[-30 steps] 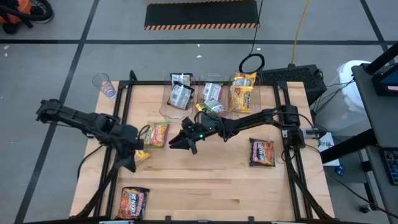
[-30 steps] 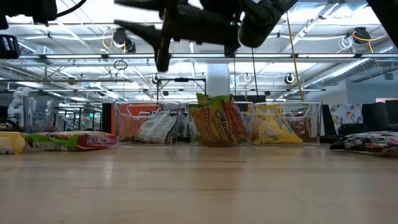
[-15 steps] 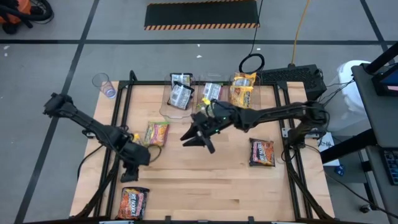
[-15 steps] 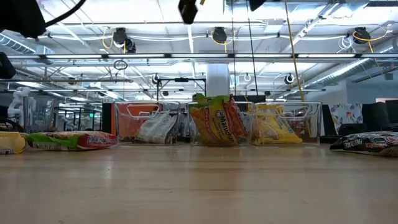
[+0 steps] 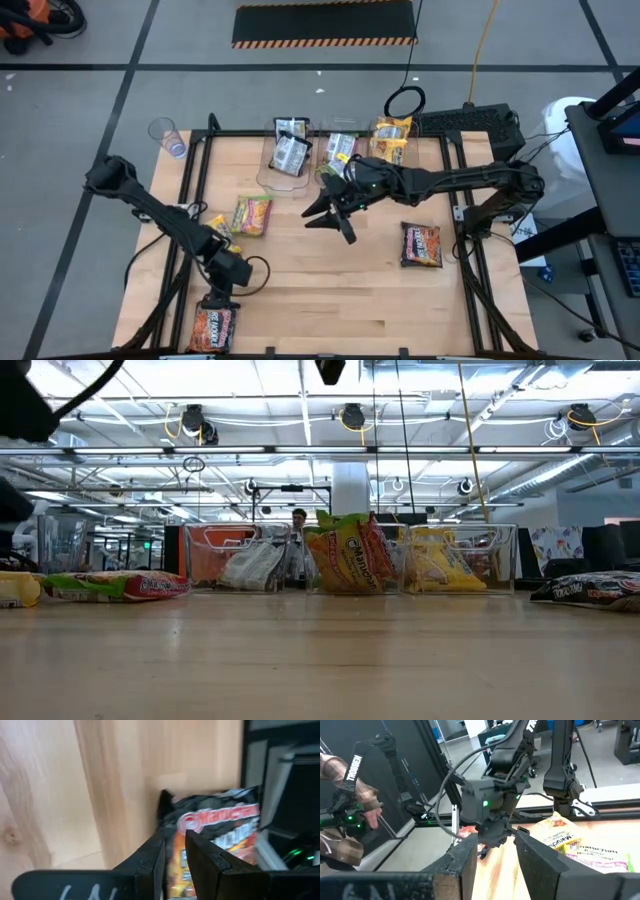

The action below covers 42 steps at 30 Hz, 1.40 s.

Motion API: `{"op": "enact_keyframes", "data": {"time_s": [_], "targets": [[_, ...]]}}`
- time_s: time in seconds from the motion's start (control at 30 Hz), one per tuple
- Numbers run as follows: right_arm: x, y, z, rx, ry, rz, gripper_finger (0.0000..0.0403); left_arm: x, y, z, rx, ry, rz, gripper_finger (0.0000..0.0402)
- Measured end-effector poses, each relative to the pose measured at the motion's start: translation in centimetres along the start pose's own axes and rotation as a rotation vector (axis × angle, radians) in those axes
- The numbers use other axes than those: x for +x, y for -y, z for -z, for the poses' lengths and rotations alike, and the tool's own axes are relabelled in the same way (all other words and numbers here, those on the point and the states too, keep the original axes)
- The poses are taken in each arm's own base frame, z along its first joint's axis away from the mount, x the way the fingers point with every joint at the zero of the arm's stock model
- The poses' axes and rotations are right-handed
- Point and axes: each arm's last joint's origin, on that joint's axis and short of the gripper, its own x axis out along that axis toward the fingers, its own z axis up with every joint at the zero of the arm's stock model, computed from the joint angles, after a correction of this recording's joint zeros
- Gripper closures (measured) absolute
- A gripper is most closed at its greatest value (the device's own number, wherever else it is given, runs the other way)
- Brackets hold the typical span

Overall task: Sort Maruchan noodles
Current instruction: Put the black noodle pack into the left transparent bin

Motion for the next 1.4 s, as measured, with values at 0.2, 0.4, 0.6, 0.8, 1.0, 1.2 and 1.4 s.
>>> {"op": "enact_keyframes", "data": {"time_s": [0.2,0.4,0.6,0.8,1.0,1.2,1.4], "targets": [[0.0,0.1,0.4,0.016,-0.038,0.009,0.0273,1.5,-0.6,-0.3,0.027,-0.062,-0.013,0.0319],[0.0,0.1,0.4,0.017,-0.042,0.010,0.0273,2.6,-1.0,-0.4,0.070,-0.098,-0.024,0.0319],[0.0,0.1,0.4,0.017,-0.041,0.009,0.0273,3.5,-1.0,-0.1,0.104,-0.146,-0.027,0.0319],[0.0,0.1,0.4,0.017,-0.041,0.009,0.0273,3.9,-0.8,0.0,0.113,-0.169,-0.005,0.0319],[0.0,0.1,0.4,0.018,-0.045,0.010,0.0273,4.5,-0.6,0.0,0.140,-0.131,0.069,0.0319],[0.0,0.1,0.5,0.020,-0.048,0.011,0.0273,5.2,-1.6,0.7,0.037,-0.103,0.087,0.0319],[0.0,0.1,0.5,0.020,-0.048,0.011,0.0273,5.4,-2.4,1.5,-0.048,-0.114,0.088,0.0319]]}}
